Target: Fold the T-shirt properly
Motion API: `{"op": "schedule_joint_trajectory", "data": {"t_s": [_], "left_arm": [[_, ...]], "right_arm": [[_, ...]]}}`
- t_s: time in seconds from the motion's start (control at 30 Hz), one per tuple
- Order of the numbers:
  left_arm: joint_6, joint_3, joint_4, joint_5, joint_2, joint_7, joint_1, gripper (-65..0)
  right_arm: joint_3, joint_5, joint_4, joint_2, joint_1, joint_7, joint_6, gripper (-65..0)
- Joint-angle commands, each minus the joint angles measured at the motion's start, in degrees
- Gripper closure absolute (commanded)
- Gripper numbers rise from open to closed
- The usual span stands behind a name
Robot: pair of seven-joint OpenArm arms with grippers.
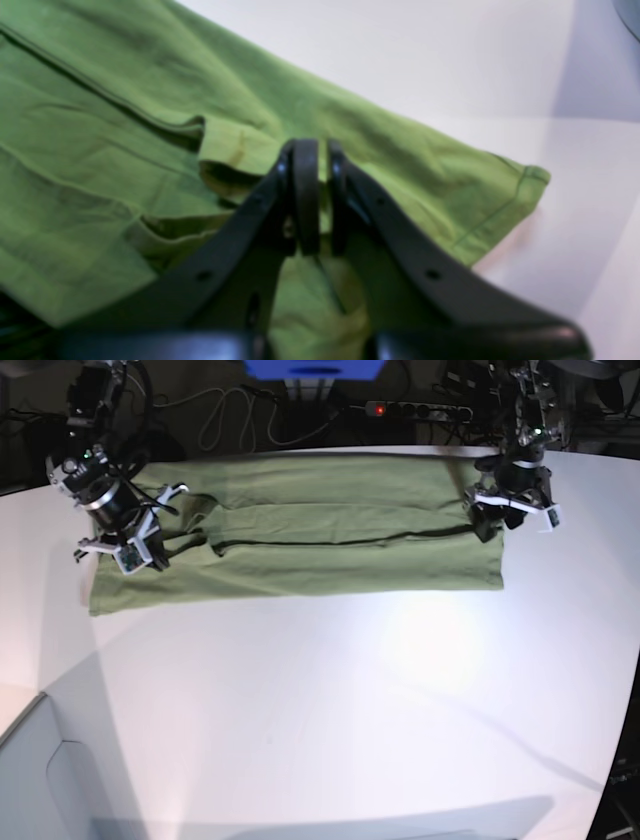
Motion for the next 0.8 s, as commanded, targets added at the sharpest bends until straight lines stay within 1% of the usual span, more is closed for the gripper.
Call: {"op": "schedule_joint_trajectory", "data": {"t_s": [0.0, 0.4, 0.5, 0.63, 0.77], "left_arm": [[-0.3, -0.3, 0.8, -0.4, -0.6, -1.1, 0.1, -35.8], [-0.3, -0.4, 0.6, -0.4, -0.6, -1.1, 0.3, -35.8], [-0.3, -0.4, -1.2, -0.4, -0.6, -1.1, 0.0, -35.8], [-0.3, -0.1, -3.4, -0.4, -0.6, -1.1, -0.1, -35.8], [-0.3, 0.0, -3.7, -0.4, -0.5, -1.1, -0.1, -35.8]], "right_arm": [[0.3, 0.9, 1.0, 0.6, 0.3, 1.4, 0.5, 0.0], [0.3, 0.9, 1.0, 0.5, 0.3, 1.4, 0.5, 0.0], [0.3, 0.9, 1.0, 0.5, 0.3, 1.4, 0.5, 0.0], [2.4, 0.9, 0.9, 0.4, 0.3, 1.4, 0.5, 0.0], [2.7, 0.9, 0.9, 0.4, 0.3, 1.4, 0.5, 0.0]]}}
